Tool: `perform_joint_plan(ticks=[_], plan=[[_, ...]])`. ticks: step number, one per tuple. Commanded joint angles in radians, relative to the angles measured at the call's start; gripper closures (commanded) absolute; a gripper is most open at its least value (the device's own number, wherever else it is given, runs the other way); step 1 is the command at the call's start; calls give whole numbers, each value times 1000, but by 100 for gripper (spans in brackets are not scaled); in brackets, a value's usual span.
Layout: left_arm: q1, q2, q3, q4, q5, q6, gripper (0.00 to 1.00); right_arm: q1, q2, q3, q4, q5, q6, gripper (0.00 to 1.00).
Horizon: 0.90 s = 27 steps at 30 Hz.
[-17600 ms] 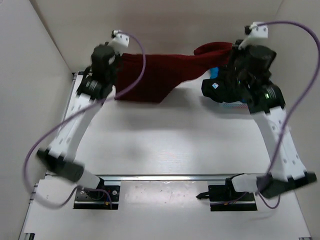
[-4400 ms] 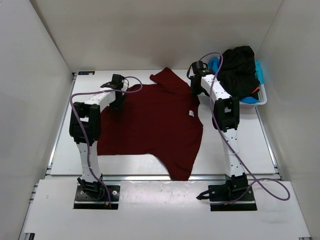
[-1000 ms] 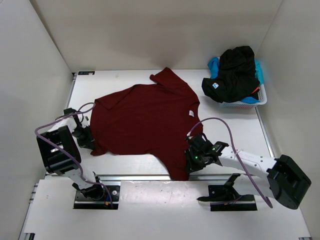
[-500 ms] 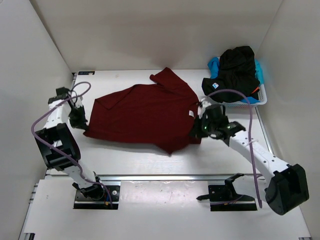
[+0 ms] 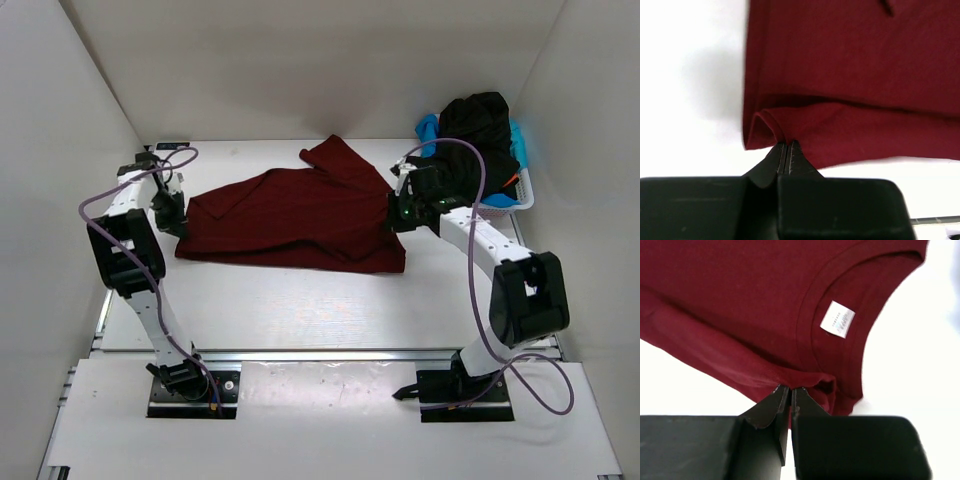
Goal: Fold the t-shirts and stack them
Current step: Grap the side of the flattened tshirt closest away from the robot with both arms
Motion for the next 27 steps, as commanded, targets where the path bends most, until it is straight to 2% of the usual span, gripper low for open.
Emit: perform_joint_plan(ticks=[1, 9, 12, 18, 24, 27], plan=[[-40, 12, 81, -14, 0, -11, 100, 7, 29, 64, 42, 14, -48, 100], [-11, 83, 163, -15, 1, -27, 100, -7, 148, 128, 33, 6, -48, 100], [-8, 67, 138, -18, 12, -17, 100, -7, 132, 117, 18, 4, -41, 100], [19, -100, -15, -61, 58, 64, 100, 23, -86, -36, -85, 41, -19, 100], [66, -264, -346, -135, 15, 179, 100, 128, -353, -263, -220, 30, 119, 100], [90, -305, -449, -147, -2, 207, 100, 143, -469, -369, -234, -20, 203, 100]])
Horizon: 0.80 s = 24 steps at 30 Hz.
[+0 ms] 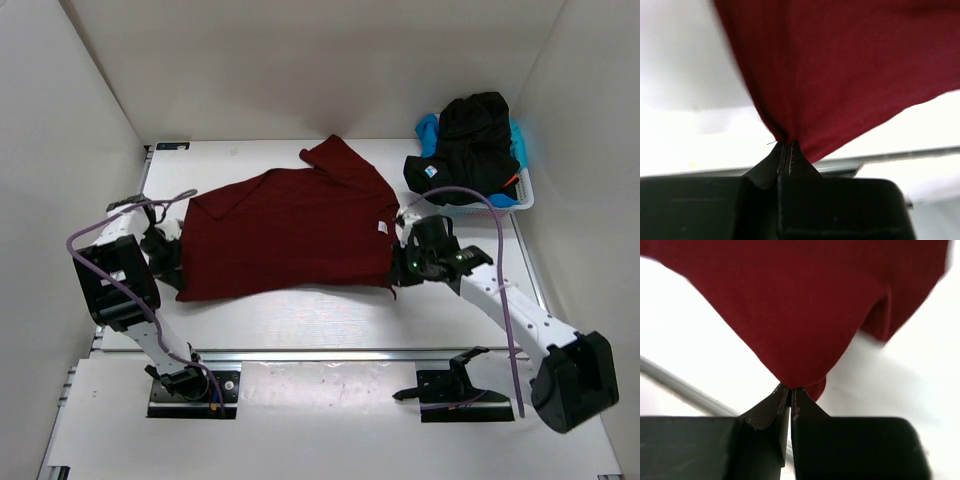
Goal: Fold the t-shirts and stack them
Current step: Grap the side of the flattened tshirt closest away from the robot with both arms
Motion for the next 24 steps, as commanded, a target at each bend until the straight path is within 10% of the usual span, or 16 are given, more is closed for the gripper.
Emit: perform_joint_plan(ticks=[1, 16, 24], plan=[[17, -64, -91, -21, -20, 71, 100, 3, -87, -106, -64, -41, 126, 100], [68, -88, -77, -89, -70, 137, 100, -83, -286, -204, -203, -149, 201, 100], [38, 37, 2, -67, -14, 77, 100, -121, -49, -112, 20, -163, 127, 100]])
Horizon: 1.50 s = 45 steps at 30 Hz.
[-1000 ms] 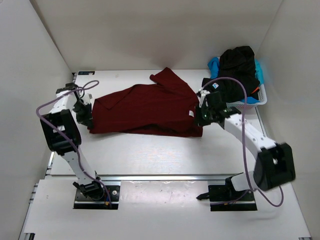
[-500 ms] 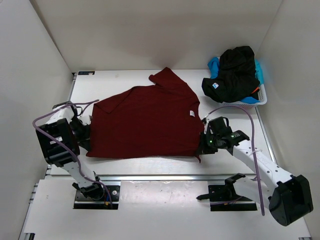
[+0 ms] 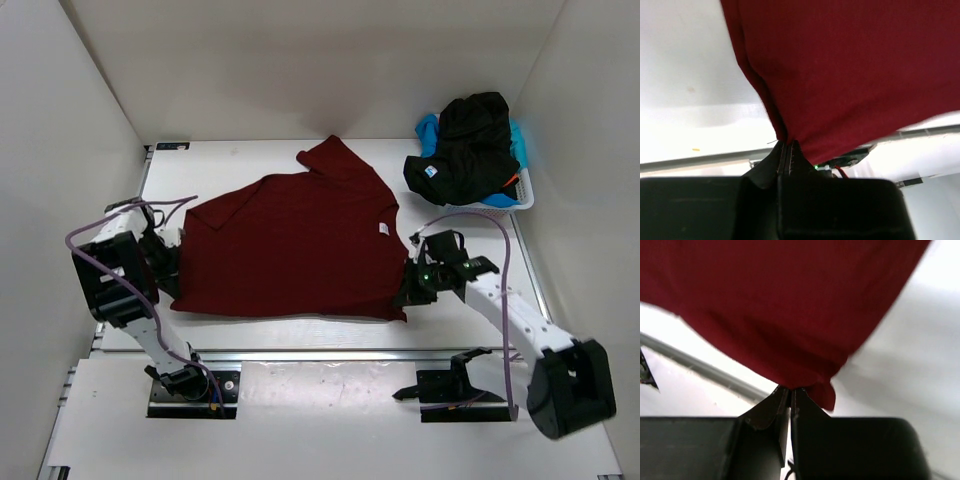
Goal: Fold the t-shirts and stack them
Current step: Grap the side of the flattened tshirt closest away from the robot with both arms, then fold the flattened tshirt in 1/3 of the way
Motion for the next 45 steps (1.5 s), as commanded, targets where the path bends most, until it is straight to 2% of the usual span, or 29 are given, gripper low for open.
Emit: perform_joint_plan(ticks=[1, 8, 19, 25, 28, 37, 45], plan=[[-7, 55, 101, 28, 32, -29, 100, -36, 124, 108, 159, -8, -55, 100], [-41, 187, 268, 24, 80, -78, 100, -88, 395, 345, 184, 35, -201, 100], [-67, 333, 425, 32, 80, -115, 100, -120, 658, 491, 226, 47, -267, 100], [-71, 354, 488, 32, 69, -120, 100, -156, 676, 509, 227, 51, -264, 100], [-70, 350, 508, 22, 110, -124, 100, -154, 692, 540, 226, 41, -262, 100], [-70, 348, 452, 59, 89, -143, 100, -130, 779, 652, 201, 73, -270, 100], [-85, 363, 524, 65, 78, -149, 100, -151, 785, 624, 213, 67, -261, 100]])
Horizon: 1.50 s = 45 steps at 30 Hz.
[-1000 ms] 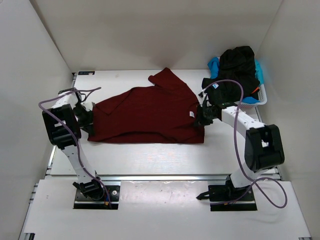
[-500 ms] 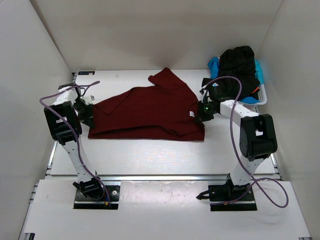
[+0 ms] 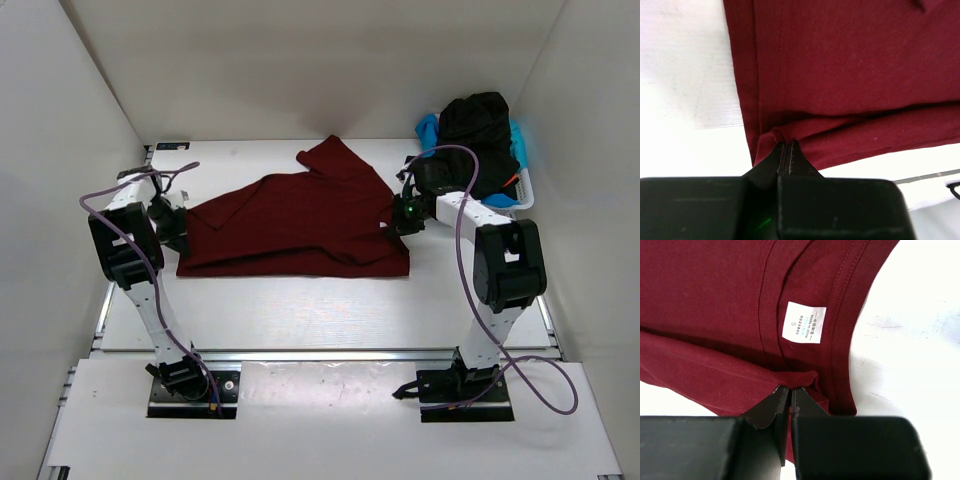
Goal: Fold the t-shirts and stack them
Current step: Fold the flattened tshirt in 1/3 of the way
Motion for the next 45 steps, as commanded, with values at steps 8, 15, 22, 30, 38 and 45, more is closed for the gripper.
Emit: perform_joint_plan(ticks=[8, 15, 22, 30, 38, 45], plan=[[-8, 1, 74, 34, 34, -29, 91, -5, 33, 35, 9, 22, 3, 74], [45, -93, 88, 78, 111, -55, 56, 5, -83, 34, -28, 55, 29, 40], [48, -291, -145, 241, -21, -61, 41, -16, -284, -208, -22, 99, 90, 31], [35, -263, -377, 282, -51, -96, 46, -73, -340, -393, 81, -4, 167, 31], [22, -193, -335, 304, -27, -139, 50, -62, -243, -374, 135, -46, 198, 37], [17, -179, -375, 319, -6, -141, 82, -62, -215, -411, 153, -101, 225, 76]])
